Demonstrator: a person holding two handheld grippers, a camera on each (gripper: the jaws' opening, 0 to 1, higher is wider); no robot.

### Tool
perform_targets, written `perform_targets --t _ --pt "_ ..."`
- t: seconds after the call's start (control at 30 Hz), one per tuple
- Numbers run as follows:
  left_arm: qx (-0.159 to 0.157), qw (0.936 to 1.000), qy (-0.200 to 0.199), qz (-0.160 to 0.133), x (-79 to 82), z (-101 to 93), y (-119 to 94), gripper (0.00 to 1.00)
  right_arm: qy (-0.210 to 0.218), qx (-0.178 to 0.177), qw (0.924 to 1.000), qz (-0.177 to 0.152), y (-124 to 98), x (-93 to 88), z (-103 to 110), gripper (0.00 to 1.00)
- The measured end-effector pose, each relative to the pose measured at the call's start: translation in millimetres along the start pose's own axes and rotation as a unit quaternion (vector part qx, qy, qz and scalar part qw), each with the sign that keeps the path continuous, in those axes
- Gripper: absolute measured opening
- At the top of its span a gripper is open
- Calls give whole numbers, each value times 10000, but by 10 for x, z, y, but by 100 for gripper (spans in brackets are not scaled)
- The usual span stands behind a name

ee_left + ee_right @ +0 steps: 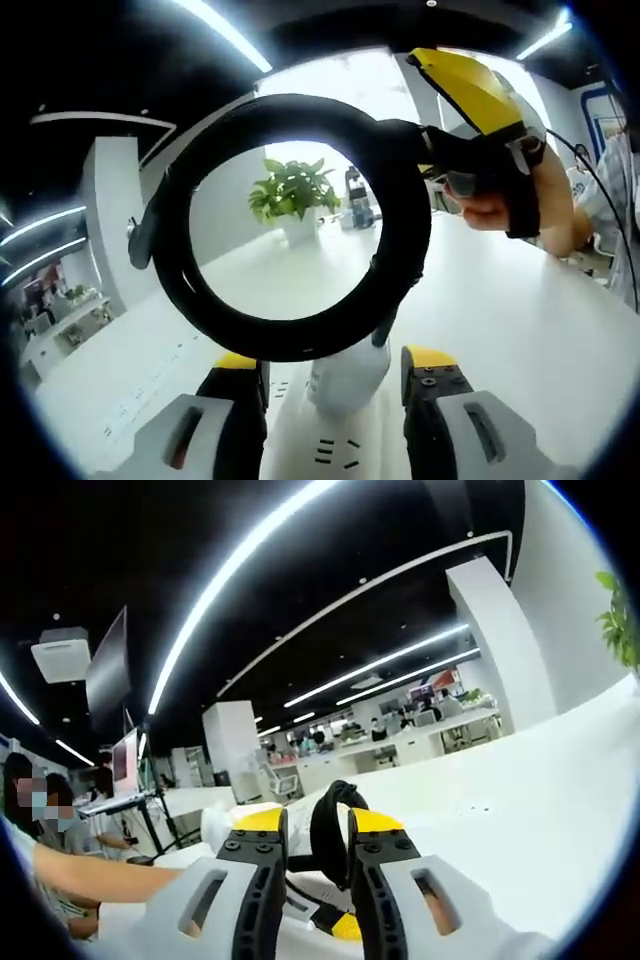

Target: Straighten the power strip on the desk, plug the charger into it

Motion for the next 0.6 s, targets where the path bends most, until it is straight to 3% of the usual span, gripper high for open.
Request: perform_targets --t 0.2,0.6 --pt "26 9999 -124 -38 -30 -8 -30 57 -24 -63 9999 86 -16 -27 9 30" --pt "190 9990 -354 -198 -51 7 -125 66 -51 -60 9999 145 -31 -41 -2 35"
Point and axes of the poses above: the point that each gripper's makers call its tool centre point, and the gripper's own axes: y roughly forward along the fingers, z roughly to its left, x roughly out of its top, the point moved 10 cm from there along -y, roughly backward along the fingers, and after that the axes turned 12 degrees about -y, right-handed, at the moved point
